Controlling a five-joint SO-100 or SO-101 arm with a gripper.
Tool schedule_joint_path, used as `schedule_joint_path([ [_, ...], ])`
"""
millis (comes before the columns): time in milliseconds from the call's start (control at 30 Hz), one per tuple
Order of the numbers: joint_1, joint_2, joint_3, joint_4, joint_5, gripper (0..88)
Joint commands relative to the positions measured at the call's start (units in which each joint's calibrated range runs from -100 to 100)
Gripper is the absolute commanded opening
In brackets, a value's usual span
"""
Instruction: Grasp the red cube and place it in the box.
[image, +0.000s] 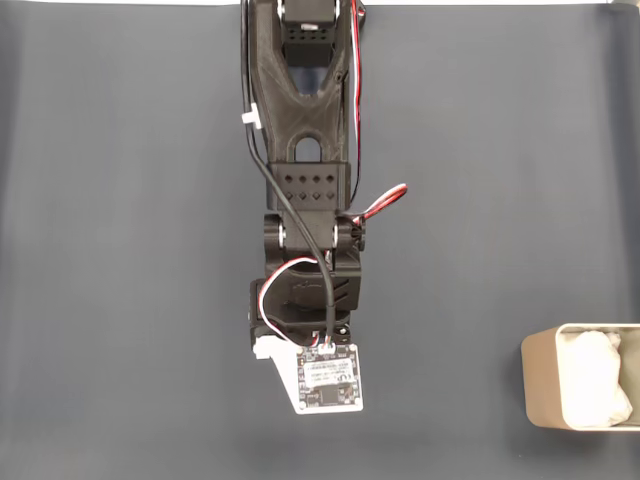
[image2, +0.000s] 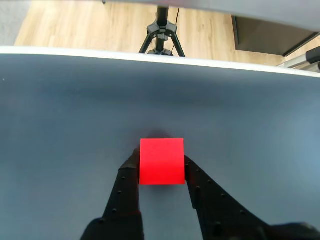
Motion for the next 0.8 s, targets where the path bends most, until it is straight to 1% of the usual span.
schedule_joint_path([
  [0, -0.75, -6.59, -4.18, 1.07, -0.49, 0.0],
  [367, -2.74, -10.23, -10.57, 5.25, -0.88, 0.0],
  [767, -7.78, -12.22, -18.78, 7.79, -1.12, 0.0],
])
